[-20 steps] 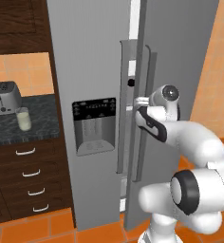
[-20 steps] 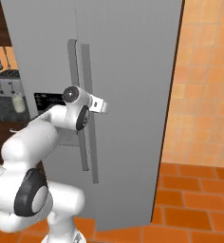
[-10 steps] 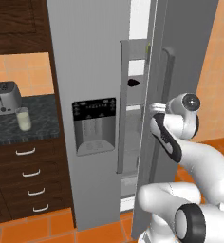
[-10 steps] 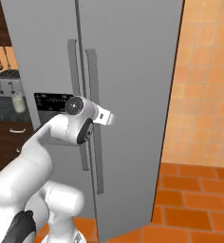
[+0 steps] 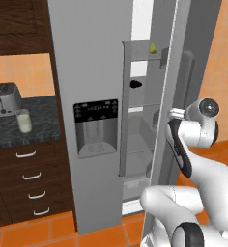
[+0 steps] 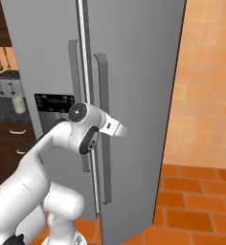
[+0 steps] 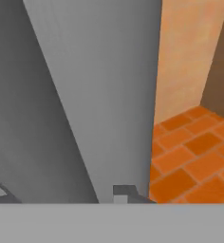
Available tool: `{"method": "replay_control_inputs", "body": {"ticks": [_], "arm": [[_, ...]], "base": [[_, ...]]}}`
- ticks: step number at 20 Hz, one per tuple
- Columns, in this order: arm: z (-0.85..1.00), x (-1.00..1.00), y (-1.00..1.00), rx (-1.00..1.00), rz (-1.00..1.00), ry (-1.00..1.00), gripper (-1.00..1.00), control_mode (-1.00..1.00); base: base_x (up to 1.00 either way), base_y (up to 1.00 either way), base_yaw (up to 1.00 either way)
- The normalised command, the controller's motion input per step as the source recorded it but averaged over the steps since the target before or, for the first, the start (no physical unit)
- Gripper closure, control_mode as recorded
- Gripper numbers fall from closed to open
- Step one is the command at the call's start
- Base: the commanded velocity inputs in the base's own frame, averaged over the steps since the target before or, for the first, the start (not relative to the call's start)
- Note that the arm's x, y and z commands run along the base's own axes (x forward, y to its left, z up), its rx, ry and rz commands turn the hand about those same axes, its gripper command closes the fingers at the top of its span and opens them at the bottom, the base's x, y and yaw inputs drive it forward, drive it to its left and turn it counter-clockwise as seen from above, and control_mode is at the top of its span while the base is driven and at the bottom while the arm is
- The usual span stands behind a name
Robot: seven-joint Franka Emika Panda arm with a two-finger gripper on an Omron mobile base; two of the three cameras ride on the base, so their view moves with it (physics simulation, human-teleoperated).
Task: Grab a lemon wedge from the fridge and one ice cube from the ice bowl, and put them in the glass of lemonade.
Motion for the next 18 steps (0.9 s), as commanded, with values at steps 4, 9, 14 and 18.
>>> {"method": "replay_control_inputs", "body": {"ticks": [4, 9, 14, 18], "arm": [[0.0, -0.27, -1.0, 0.01, -0.23, 0.08, 1.0, -1.0], [0.0, -0.03, -1.0, 0.0, -0.24, 0.2, -1.0, -1.0], [0.4, -0.55, -0.35, 0.0, -0.04, 0.02, -1.0, -1.0], [0.99, -0.86, 0.18, -0.02, 0.01, 0.0, -1.0, -1.0]], "base": [[0.0, 0.0, 0.0], [0.0, 0.0, 0.0], [0.0, 0.0, 0.0], [0.0, 0.0, 0.0]]}}
